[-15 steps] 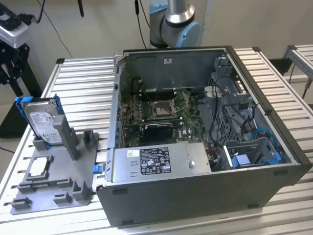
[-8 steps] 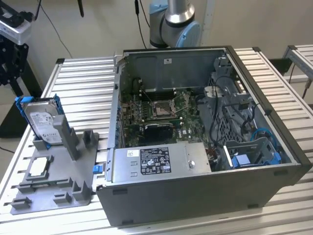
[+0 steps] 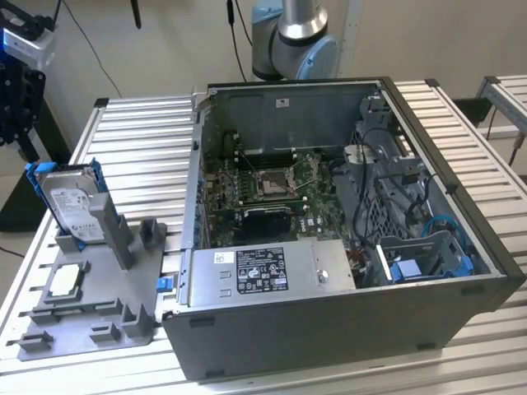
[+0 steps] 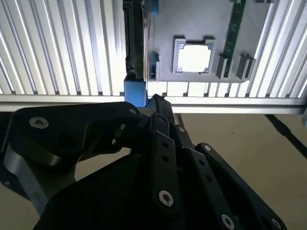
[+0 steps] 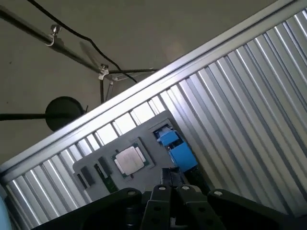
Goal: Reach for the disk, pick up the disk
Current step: 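Pick up the disk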
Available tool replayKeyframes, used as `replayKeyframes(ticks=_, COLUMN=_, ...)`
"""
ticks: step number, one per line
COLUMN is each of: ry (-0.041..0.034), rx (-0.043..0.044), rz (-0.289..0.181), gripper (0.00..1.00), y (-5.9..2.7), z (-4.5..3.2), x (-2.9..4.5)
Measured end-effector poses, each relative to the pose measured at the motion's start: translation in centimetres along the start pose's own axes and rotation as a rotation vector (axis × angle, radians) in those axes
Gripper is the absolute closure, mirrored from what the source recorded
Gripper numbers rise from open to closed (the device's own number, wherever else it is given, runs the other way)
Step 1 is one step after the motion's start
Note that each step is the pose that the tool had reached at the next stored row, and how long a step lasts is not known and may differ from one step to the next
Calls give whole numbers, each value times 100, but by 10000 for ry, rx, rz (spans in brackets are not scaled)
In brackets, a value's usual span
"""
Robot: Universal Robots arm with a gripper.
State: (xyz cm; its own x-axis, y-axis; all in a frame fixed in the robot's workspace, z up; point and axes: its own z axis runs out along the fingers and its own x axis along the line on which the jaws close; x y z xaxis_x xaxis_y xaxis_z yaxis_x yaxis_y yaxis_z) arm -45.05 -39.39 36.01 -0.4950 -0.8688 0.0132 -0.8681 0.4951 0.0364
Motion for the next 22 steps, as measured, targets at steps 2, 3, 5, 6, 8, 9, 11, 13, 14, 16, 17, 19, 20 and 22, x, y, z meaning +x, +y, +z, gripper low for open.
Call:
replayKeyframes(ticks=2, ry=10, rx=11, rz=-371, gripper=100, y=0, z=0, x=0)
replayKeyframes(ticks=3, ry=14, rx=18, rz=-549, gripper=100, y=0, z=0, x=0)
replayKeyframes(ticks=5, ry=13, rx=48, rz=-898, gripper=100, y=0, z=2, x=-1)
replayKeyframes(ticks=6, ry=5, rx=76, rz=-1022, gripper=100, y=1, z=3, x=-1)
replayKeyframes(ticks=8, ry=-42, rx=180, rz=-1213, gripper=100, y=3, z=14, x=-7)
replayKeyframes(ticks=9, ry=-60, rx=221, rz=-1294, gripper=100, y=4, z=20, x=-9)
replayKeyframes(ticks=11, ry=-71, rx=253, rz=-1417, gripper=100, y=11, z=37, x=-21)
replayKeyframes(ticks=13, ry=-68, rx=256, rz=-1585, gripper=100, y=20, z=55, x=-40)
replayKeyframes(ticks=14, ry=-64, rx=256, rz=-1700, gripper=100, y=24, z=58, x=-46)
replayKeyframes(ticks=16, ry=-59, rx=259, rz=-1938, gripper=100, y=29, z=63, x=-57)
replayKeyframes(ticks=17, ry=-56, rx=260, rz=-2074, gripper=100, y=31, z=65, x=-60)
replayKeyframes(ticks=19, ry=-48, rx=261, rz=-2370, gripper=100, y=33, z=68, x=-64)
replayKeyframes(ticks=20, ry=-45, rx=262, rz=-2500, gripper=100, y=36, z=69, x=-68)
replayKeyframes(ticks=22, ry=-38, rx=264, rz=-2750, gripper=100, y=40, z=72, x=-75)
